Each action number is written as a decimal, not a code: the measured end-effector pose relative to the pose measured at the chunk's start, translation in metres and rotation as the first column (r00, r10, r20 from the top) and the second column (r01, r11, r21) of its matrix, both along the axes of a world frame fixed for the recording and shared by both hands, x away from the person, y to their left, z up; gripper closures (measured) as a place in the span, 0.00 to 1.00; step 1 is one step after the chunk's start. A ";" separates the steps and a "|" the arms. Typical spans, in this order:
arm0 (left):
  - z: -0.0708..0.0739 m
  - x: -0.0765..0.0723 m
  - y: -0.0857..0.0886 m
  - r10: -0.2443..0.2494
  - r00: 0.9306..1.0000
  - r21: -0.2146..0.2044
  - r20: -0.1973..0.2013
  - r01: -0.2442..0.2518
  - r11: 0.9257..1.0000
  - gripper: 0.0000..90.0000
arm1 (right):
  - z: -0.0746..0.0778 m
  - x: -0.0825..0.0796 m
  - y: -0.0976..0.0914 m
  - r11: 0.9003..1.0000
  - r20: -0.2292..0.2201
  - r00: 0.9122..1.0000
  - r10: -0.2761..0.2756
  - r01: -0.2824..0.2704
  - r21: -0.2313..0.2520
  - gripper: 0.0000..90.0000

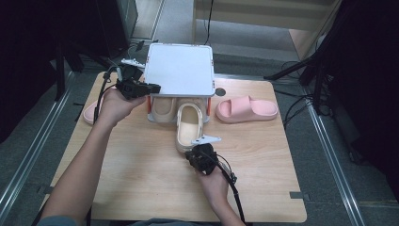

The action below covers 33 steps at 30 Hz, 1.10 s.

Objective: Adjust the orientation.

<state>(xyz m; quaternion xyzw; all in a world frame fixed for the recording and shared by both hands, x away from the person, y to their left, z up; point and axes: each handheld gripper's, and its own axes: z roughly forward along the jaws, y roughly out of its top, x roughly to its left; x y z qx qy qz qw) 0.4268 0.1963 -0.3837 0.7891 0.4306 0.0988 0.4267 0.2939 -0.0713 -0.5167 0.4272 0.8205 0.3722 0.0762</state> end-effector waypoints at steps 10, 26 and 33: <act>0.000 0.000 0.001 0.000 1.000 -0.004 -0.001 0.000 1.000 0.92 | 0.004 0.032 -0.002 0.999 0.046 0.998 -0.042 0.043 -0.024 1.00; -0.001 0.001 0.002 -0.002 1.000 -0.009 0.000 0.002 1.000 0.92 | 0.007 0.073 0.003 0.998 0.073 0.996 -0.052 0.055 -0.035 1.00; -0.001 0.001 0.001 -0.002 1.000 -0.010 0.000 0.002 1.000 0.92 | 0.004 0.092 0.007 0.997 0.065 0.996 -0.066 0.069 -0.047 1.00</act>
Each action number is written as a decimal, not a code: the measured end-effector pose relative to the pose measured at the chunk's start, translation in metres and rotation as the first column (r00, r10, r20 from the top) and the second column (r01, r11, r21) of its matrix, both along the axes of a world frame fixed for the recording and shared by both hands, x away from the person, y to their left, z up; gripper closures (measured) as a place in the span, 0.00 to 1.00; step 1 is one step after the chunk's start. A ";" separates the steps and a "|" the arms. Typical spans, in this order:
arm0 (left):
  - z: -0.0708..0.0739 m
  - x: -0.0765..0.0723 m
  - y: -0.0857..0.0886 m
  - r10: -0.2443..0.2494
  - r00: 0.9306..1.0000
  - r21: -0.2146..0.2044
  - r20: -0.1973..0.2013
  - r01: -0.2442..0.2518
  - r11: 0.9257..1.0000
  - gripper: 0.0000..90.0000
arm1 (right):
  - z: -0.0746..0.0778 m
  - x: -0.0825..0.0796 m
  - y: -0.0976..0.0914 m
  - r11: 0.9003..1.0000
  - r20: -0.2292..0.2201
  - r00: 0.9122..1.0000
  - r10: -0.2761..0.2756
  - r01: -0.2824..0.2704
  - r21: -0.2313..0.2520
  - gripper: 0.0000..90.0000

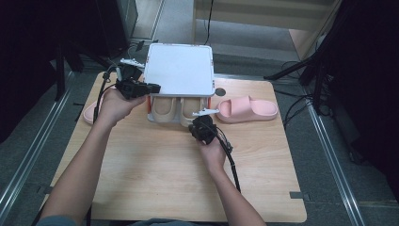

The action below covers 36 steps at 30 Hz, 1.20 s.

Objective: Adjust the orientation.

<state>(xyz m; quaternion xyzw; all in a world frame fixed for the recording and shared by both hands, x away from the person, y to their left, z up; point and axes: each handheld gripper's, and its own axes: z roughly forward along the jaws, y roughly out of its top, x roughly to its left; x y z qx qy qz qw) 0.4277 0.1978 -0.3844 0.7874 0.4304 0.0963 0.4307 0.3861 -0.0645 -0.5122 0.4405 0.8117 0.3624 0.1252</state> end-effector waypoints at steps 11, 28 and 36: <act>0.000 0.000 0.001 -0.001 1.000 -0.001 -0.002 0.001 1.000 0.92 | -0.004 0.016 0.001 1.000 0.023 1.000 0.002 -0.003 0.004 1.00; 0.004 -0.002 0.005 0.003 1.000 -0.010 0.021 -0.003 1.000 0.77 | 0.020 -0.027 -0.021 0.988 0.015 0.990 0.139 -0.140 0.071 0.91; 0.017 -0.012 0.021 0.042 0.999 -0.018 -0.005 -0.042 0.999 0.60 | 0.026 -0.056 -0.045 0.955 -0.005 0.961 0.277 -0.274 0.111 0.75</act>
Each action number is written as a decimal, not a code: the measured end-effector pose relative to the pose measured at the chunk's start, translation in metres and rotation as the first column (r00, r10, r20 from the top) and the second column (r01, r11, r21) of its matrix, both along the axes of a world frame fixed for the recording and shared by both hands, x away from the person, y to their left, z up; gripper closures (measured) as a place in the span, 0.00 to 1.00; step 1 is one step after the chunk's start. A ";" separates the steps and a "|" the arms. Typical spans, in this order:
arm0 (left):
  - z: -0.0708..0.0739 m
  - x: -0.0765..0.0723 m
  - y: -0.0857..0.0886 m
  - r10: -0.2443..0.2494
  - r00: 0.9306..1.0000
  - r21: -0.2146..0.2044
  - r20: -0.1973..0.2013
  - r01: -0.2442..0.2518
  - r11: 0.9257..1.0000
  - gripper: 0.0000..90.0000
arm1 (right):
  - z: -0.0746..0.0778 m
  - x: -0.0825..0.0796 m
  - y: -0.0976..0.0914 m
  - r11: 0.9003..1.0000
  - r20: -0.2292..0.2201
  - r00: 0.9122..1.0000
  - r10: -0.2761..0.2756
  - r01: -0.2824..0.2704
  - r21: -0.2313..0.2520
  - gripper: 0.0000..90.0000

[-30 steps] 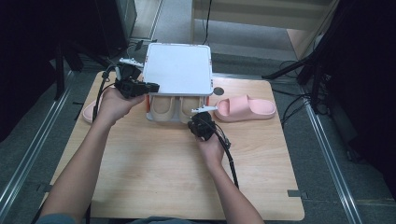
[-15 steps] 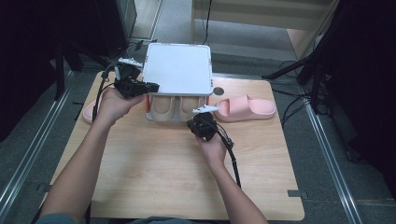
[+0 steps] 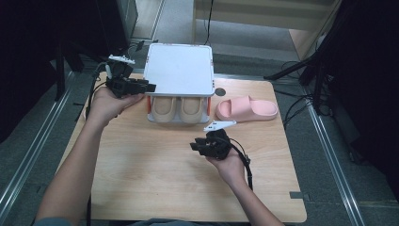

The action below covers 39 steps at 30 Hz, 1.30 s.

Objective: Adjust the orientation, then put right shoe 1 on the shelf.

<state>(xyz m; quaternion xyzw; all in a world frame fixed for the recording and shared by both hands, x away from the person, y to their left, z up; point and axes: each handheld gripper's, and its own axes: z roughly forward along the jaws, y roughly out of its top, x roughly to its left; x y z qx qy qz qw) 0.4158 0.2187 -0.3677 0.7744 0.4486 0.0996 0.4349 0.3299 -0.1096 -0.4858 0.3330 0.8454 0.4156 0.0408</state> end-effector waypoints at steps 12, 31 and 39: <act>0.000 -0.021 0.022 0.005 1.000 -0.007 0.013 -0.005 1.000 0.55 | 0.008 -0.014 -0.035 0.998 0.039 0.999 0.016 -0.019 0.067 0.66; -0.031 -0.034 0.088 0.117 0.993 0.019 0.014 -0.117 0.993 0.86 | 0.010 0.000 -0.030 0.999 0.033 0.999 0.029 -0.030 0.041 0.69; -0.070 -0.016 0.112 0.176 0.984 0.098 -0.031 -0.172 0.980 0.99 | 0.008 0.000 -0.028 0.999 0.023 0.999 0.034 -0.034 0.036 0.71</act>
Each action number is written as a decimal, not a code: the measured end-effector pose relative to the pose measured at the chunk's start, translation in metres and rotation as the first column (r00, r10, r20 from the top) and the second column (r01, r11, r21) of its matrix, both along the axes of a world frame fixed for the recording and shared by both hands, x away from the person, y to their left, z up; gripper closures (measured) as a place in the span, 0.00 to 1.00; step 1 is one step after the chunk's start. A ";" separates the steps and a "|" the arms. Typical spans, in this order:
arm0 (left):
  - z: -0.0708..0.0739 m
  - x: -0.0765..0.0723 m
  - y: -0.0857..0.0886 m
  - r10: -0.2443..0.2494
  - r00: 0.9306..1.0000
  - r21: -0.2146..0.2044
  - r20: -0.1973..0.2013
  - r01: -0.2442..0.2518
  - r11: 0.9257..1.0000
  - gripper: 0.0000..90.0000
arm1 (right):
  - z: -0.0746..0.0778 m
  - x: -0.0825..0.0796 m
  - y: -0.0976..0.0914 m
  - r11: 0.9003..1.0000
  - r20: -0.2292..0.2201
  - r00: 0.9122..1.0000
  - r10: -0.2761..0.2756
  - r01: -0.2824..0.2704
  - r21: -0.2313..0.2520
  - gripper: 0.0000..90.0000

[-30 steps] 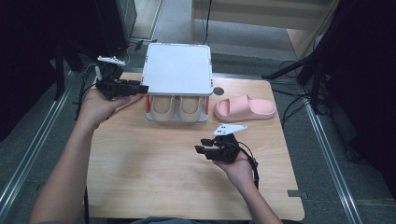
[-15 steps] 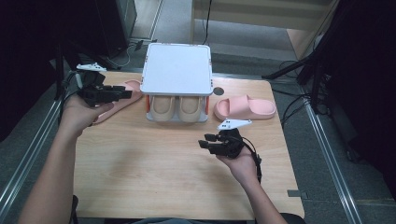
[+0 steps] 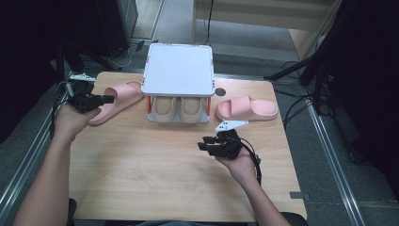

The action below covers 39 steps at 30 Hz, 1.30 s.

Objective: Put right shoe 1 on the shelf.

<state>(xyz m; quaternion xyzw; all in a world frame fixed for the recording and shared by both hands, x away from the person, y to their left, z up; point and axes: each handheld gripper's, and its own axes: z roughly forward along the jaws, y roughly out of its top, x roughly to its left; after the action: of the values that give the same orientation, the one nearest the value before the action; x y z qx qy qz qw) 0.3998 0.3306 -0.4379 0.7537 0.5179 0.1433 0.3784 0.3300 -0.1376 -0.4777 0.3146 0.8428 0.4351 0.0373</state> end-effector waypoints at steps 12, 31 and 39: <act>-0.034 0.032 0.011 0.059 0.997 -0.019 -0.047 -0.060 0.998 1.00 | -0.002 -0.010 -0.012 0.999 0.014 0.999 -0.040 0.040 -0.017 0.71; -0.066 0.052 0.019 0.122 0.984 -0.005 -0.129 -0.124 0.992 1.00 | -0.003 -0.024 -0.028 0.995 0.021 0.995 -0.093 0.094 -0.032 0.72; -0.065 0.050 0.012 0.108 0.984 -0.014 -0.141 -0.111 0.994 1.00 | -0.003 -0.023 -0.026 0.996 0.022 0.996 -0.086 0.087 -0.037 0.72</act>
<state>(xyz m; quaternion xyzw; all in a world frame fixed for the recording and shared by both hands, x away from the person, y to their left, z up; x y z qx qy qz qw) 0.4503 0.3426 -0.5033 0.7282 0.5852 0.1052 0.3409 0.3066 -0.1638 -0.4805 0.3456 0.8360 0.4203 0.0708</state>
